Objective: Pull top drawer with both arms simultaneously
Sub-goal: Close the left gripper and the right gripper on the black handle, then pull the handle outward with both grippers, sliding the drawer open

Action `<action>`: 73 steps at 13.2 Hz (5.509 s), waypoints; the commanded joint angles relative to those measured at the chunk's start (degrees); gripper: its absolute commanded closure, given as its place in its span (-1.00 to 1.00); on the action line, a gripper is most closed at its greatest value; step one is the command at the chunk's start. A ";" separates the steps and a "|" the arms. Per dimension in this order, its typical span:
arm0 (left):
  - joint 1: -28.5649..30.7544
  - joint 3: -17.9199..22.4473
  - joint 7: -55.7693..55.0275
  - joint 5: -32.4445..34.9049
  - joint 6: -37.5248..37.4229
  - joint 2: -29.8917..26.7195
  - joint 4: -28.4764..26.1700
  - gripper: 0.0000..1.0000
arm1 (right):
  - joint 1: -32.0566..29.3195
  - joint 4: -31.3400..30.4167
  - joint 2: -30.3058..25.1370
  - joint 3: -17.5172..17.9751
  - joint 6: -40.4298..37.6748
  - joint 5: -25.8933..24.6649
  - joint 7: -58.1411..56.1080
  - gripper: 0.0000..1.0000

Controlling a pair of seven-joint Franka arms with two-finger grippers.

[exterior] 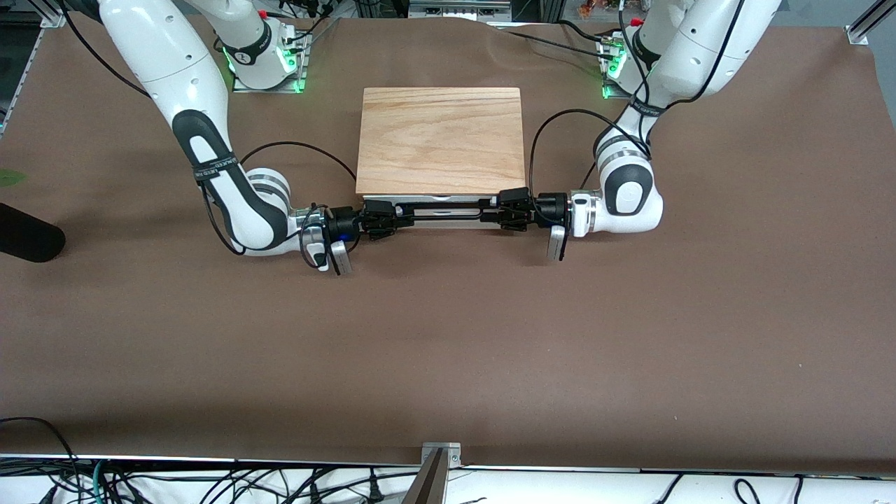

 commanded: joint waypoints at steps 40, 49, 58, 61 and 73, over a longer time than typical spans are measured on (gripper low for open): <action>1.31 2.89 -3.47 -3.02 -2.64 15.93 15.81 1.00 | -2.40 24.25 9.16 0.35 -0.37 1.51 11.92 1.00; 0.78 5.88 -9.63 -1.00 -2.72 20.76 24.42 1.00 | -2.49 28.74 9.60 0.09 -0.72 1.59 15.45 1.00; -0.62 9.75 -13.15 -0.30 -2.55 25.25 28.21 1.00 | -2.76 29.35 9.60 0.09 -0.72 1.60 15.19 1.00; -0.62 9.75 -13.06 -0.30 -2.55 25.25 27.60 0.73 | -2.84 29.53 9.51 0.09 -0.72 1.60 15.36 1.00; -0.01 9.75 -16.84 -0.12 -2.37 20.33 23.29 -0.03 | -2.84 30.41 9.69 0.18 -0.72 1.60 15.36 1.00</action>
